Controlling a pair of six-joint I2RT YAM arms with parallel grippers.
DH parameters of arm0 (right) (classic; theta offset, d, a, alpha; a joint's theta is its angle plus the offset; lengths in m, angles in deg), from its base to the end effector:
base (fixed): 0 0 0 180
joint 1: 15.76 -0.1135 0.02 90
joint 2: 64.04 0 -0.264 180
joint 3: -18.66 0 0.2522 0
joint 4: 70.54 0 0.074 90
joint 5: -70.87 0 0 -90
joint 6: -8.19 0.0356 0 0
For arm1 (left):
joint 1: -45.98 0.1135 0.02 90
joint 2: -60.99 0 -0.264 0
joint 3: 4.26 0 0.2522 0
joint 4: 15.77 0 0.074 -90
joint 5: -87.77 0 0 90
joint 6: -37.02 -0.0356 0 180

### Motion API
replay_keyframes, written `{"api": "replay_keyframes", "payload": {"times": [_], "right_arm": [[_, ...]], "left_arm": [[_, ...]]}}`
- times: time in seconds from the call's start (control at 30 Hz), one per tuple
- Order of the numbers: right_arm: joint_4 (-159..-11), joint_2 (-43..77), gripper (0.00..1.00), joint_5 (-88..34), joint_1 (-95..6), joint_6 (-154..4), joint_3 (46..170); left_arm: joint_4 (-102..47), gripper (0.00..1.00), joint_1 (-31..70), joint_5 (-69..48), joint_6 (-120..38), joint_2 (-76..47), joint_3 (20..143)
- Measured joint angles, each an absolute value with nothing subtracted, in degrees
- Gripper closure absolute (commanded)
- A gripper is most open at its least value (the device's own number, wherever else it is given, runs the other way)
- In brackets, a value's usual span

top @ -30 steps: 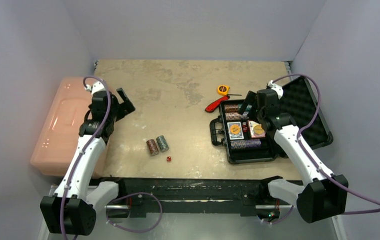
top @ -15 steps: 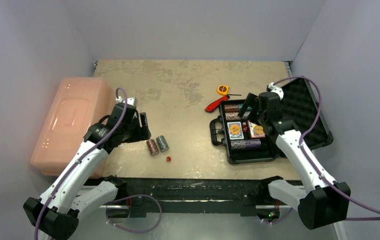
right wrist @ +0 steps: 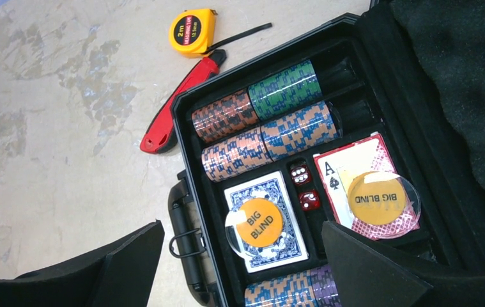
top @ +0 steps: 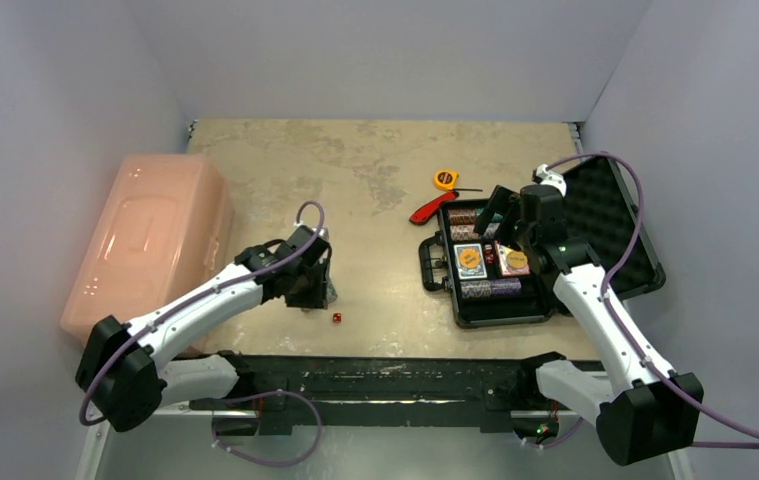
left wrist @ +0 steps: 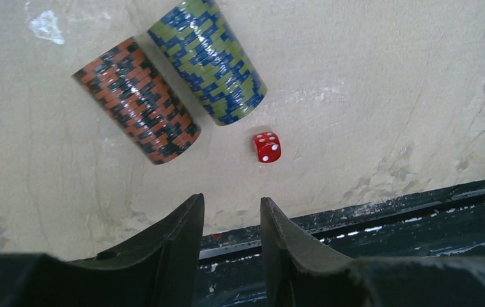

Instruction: Pack up texas hold em set

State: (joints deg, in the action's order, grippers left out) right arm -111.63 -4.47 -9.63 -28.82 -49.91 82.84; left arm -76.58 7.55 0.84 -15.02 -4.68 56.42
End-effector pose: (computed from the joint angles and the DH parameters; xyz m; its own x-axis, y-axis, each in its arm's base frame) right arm 0.2209 0.0452 0.2965 -0.5412 0.4095 -0.7345 0.2266 0.9121 0.3416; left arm 0.1636 -0.1274 0.2322 -0.9346 -0.0426 -0.3532 0.0363 0.9762 -0.2136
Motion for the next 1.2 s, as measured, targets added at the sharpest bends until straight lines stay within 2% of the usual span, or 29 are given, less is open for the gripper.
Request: {"api": "replay_keyframes", "payload": {"times": [0.27, 0.77, 1.2], "right_arm": [[-111.7, -4.4, 0.01, -9.8, -28.8, -50.0, 82.8], [-111.7, -3.3, 0.01, -9.9, -28.8, -50.8, 82.9], [-111.7, -3.3, 0.01, -9.9, -28.8, -51.0, 82.9]], "left_arm": [[-73.1, 0.67, 3.3, 2.0, -12.9, -14.2, 57.2], [-68.2, 0.55, -0.3, 4.0, -11.5, -21.4, 57.8], [-67.1, 0.64, -1.4, 5.4, -10.0, -25.1, 57.9]]}}
